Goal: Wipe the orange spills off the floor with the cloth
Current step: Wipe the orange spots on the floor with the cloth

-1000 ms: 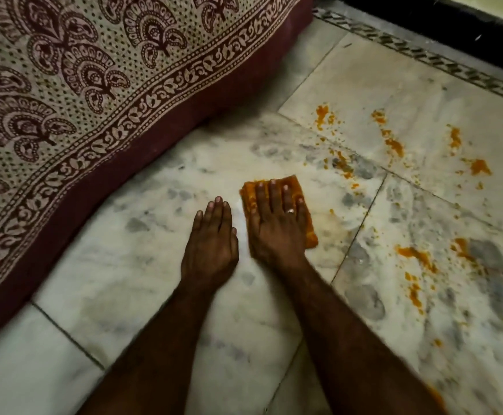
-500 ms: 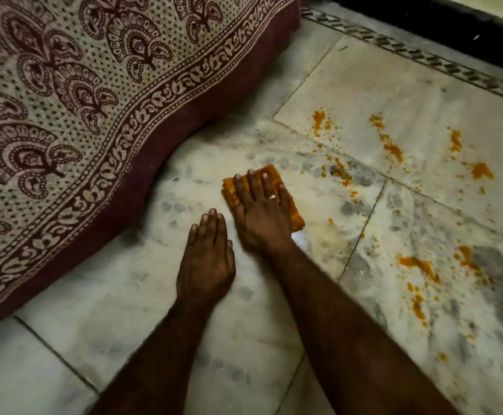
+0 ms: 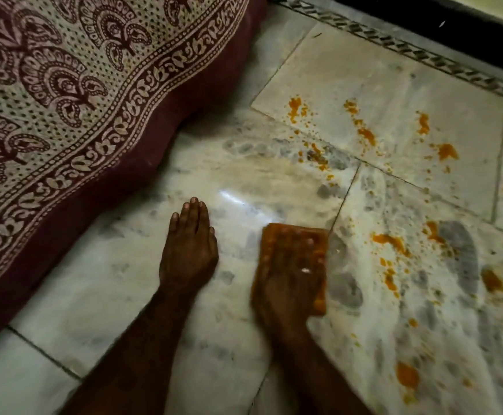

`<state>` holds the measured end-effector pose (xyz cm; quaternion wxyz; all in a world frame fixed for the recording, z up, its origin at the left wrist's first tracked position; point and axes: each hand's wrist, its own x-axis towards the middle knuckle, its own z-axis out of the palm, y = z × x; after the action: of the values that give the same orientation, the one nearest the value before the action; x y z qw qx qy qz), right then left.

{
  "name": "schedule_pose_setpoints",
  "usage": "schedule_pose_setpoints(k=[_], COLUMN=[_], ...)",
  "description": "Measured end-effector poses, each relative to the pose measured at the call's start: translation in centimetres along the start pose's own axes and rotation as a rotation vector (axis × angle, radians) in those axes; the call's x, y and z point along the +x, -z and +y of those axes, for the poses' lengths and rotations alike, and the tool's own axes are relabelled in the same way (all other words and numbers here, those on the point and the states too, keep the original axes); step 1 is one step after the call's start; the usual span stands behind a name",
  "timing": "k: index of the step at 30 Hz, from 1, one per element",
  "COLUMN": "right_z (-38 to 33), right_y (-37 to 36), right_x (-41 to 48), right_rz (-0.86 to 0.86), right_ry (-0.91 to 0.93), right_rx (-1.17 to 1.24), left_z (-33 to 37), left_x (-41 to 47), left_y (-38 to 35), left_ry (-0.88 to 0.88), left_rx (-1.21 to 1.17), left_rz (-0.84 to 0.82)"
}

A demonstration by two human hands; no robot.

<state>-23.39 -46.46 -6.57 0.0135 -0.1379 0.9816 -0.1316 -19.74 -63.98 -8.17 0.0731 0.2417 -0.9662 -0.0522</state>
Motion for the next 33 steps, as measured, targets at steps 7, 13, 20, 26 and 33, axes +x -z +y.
schedule_pose_setpoints(k=[7, 13, 20, 26, 33], right_z=[0.4, 9.5, 4.5, 10.6, 17.1], right_y=[0.1, 2.7, 1.2, 5.0, 6.0], right_x=[8.1, 2.0, -5.7, 9.0, -0.5], right_rz=[-0.121, -0.002, -0.081, -0.253, -0.097], right_ry=[0.218, -0.071, 0.155, 0.156, -0.233], right_rx=[-0.075, -0.071, -0.026, -0.230, -0.094], left_z=[-0.4, 0.6, 7.4, 7.7, 8.0], left_x=[0.2, -0.9, -6.3, -6.6, -6.6], left_y=[0.0, 0.4, -0.1, 0.1, 0.3], left_ry=[-0.046, -0.052, -0.236, -0.203, -0.183], left_rx=[-0.045, -0.078, -0.092, -0.073, -0.061], left_rz=[-0.032, -0.069, -0.106, -0.107, -0.122])
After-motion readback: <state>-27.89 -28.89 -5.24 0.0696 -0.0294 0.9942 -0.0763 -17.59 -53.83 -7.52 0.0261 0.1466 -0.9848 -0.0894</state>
